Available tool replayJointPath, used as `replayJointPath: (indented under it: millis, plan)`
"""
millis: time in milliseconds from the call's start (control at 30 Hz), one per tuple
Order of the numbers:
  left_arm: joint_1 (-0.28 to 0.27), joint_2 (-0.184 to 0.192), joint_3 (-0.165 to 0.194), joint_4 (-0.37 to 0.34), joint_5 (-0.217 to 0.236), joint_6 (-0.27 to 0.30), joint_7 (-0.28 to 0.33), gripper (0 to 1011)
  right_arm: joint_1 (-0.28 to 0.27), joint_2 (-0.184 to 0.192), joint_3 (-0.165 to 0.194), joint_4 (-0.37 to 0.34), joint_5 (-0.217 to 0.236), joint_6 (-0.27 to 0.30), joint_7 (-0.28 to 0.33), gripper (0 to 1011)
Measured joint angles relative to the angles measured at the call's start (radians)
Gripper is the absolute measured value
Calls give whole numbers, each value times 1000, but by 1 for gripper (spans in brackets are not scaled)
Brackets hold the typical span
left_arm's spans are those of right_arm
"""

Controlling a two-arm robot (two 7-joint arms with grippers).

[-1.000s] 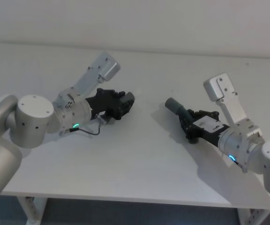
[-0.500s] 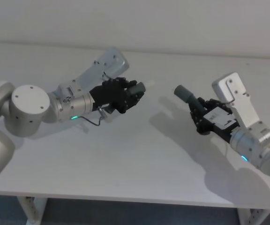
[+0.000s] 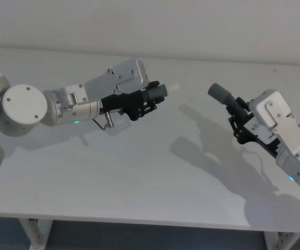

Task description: Use both hands to pick up one end of the pipe from the table, align the ends, and insert them.

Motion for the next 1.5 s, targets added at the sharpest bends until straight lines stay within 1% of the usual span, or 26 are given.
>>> replayJointPath:
  millis: [33,67,133,167,200,233,333,367,400,467,500,533,567,600,633,767,867,1033,1167,1267,1333,1467,1500]
  plan:
    - [-1,2,1,-2,7,-8,-1,354,-3,7,1,-2,-7,-11,-3,251]
    - [-4,7,4,-6,15,-19,-3,354,-7,17,3,-5,-24,-36,-9,251]
    - [-11,18,10,-15,35,-43,-7,354,-12,30,5,-7,-37,-58,-15,251]
    - [-12,21,12,-17,42,-51,-8,354,-16,38,7,-9,-52,-79,-22,251]
    - [-18,29,16,-24,58,-70,-10,354,-16,38,7,-9,-52,-79,-22,251]
    - [-18,29,16,-24,58,-70,-10,354,-20,51,9,-11,-69,-104,-30,252]
    - [-28,46,24,-38,96,-113,-12,354,-29,74,14,-14,-100,-147,-45,251]
    - [-30,49,25,-41,103,-121,-12,354,-32,84,17,-15,-119,-172,-55,251]
    - [-35,56,28,-47,118,-137,-12,354,-34,89,18,-15,-124,-179,-58,251]
    - [-39,62,31,-52,132,-153,-12,354,-38,99,21,-16,-143,-204,-68,252]
    - [-44,69,33,-58,150,-172,-12,354,-42,111,24,-16,-160,-226,-78,251]
    - [-44,69,33,-58,150,-172,-12,354,-44,116,25,-16,-169,-236,-83,252]
    - [-48,76,37,-64,167,-188,-12,354,-46,121,26,-16,-180,-250,-90,251]
    - [-50,79,38,-67,175,-198,-11,354,-48,128,28,-16,-189,-260,-95,251]
    - [-55,85,41,-72,189,-214,-10,354,-50,136,30,-16,-208,-280,-106,252]
    - [-67,101,48,-86,224,-252,-9,354,-54,150,33,-11,-253,-323,-133,252]
    - [-73,109,51,-93,239,-269,-8,354,-55,154,33,-8,-272,-341,-142,251]
    - [-84,123,57,-106,269,-301,-7,354,-54,156,32,-6,-283,-354,-137,251]
    - [-88,128,59,-110,279,-313,-7,354,-50,156,25,-6,-282,-356,-114,251]
    - [-91,133,61,-114,287,-322,-7,354,-44,156,16,-7,-275,-354,-83,251]
    - [-92,135,62,-116,291,-327,-6,354,-35,156,4,-9,-264,-347,-46,251]
    - [-95,138,63,-118,298,-334,-6,354,-23,155,-10,-12,-254,-337,-6,252]
    - [-95,139,63,-119,299,-335,-6,354,-16,154,-18,-13,-250,-332,16,252]
